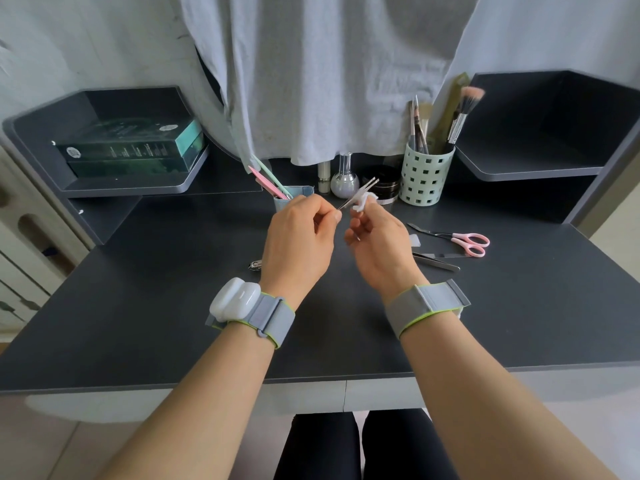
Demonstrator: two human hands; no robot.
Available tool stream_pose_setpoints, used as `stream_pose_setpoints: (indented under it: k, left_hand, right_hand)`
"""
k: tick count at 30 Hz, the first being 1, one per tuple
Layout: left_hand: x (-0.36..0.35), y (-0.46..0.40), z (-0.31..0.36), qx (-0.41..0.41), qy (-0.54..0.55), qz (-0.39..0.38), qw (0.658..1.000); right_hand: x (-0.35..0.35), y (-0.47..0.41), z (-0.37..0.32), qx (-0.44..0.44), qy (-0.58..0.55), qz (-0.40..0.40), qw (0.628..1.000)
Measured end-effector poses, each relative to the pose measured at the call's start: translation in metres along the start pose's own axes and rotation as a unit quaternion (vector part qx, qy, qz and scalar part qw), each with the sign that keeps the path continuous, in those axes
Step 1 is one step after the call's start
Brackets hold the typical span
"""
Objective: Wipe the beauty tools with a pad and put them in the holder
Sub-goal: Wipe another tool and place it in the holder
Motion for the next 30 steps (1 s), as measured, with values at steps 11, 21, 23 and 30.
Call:
stream_pose_setpoints:
  k: [11,21,23,30]
  left_hand:
    - [-0.001,0.002,0.005,0.019,0.007,-0.013,1.0]
    - [-0.004,0.005,0.011,0.022,0.014,-0.034,0.999]
    - [-0.004,0.006,0.014,0.02,0.018,-0.039,0.999]
    - [-0.006,0.005,0.017,0.019,0.017,-0.057,0.998]
  right_hand:
    - [-0.016,0.008,-0.003,-0.017,-0.048,-0.111,0.993]
    - [-0.017,0.009,-0.006,-0.016,-0.097,-0.112,0.989]
    - [-0.018,0.01,-0.007,-0.011,-0.094,-0.116,0.989]
    - [-0.018,0.011,-0.013,-0.004,-0.106,-0.103,0.989]
Point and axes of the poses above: each hand's wrist, its own y-axis away from the middle knuckle, its own x-axis out of the back of the hand, z = x × y, the point moved 7 cm from there along -y, towards the middle knuckle, and after that the axes turned 5 degrees about -x, right-handed, at the moved point
